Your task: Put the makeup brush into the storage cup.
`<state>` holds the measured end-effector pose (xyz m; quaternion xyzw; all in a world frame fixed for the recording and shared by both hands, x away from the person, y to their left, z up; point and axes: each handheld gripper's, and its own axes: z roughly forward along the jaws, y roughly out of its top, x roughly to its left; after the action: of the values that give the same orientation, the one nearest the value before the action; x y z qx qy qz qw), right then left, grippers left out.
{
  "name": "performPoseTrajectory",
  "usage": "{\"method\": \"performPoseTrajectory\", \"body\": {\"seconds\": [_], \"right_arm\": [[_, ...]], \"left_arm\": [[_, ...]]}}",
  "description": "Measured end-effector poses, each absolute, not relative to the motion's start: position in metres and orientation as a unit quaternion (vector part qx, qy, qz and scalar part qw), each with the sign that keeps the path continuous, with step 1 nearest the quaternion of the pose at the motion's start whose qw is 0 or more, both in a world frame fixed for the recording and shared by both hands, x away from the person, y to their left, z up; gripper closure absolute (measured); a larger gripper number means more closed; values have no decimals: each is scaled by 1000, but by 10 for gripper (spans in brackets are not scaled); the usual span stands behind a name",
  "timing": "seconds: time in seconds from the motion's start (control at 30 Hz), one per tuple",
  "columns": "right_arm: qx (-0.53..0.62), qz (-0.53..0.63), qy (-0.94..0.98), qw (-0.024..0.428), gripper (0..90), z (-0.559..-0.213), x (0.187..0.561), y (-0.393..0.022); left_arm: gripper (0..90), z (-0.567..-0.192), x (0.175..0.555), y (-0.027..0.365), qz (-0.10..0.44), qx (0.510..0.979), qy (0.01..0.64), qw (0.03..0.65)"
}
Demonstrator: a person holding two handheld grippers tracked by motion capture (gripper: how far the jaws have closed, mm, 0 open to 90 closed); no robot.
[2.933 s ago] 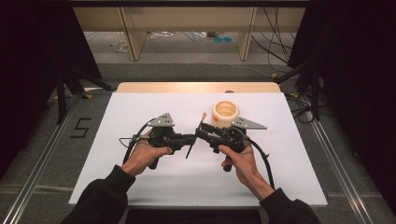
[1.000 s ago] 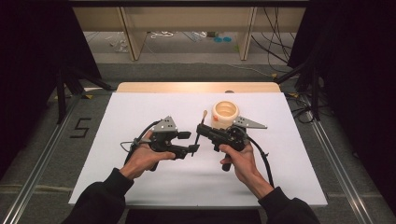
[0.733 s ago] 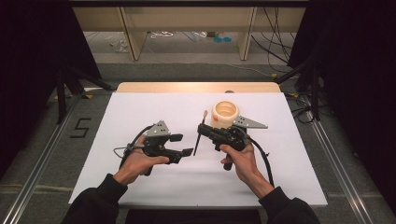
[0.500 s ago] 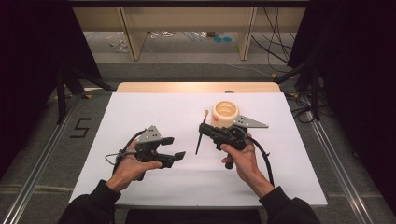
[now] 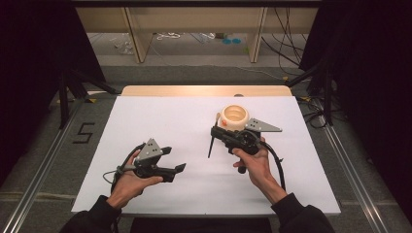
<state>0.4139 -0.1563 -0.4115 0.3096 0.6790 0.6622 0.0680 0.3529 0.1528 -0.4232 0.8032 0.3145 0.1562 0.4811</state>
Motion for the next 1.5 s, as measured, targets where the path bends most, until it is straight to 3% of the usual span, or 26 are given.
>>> {"method": "performPoseTrajectory", "body": {"seconds": [1.5], "right_arm": [[342, 642, 673, 132, 833, -390, 445, -199]], "left_arm": [[202, -438, 332, 163, 177, 793, 334, 479]]}}
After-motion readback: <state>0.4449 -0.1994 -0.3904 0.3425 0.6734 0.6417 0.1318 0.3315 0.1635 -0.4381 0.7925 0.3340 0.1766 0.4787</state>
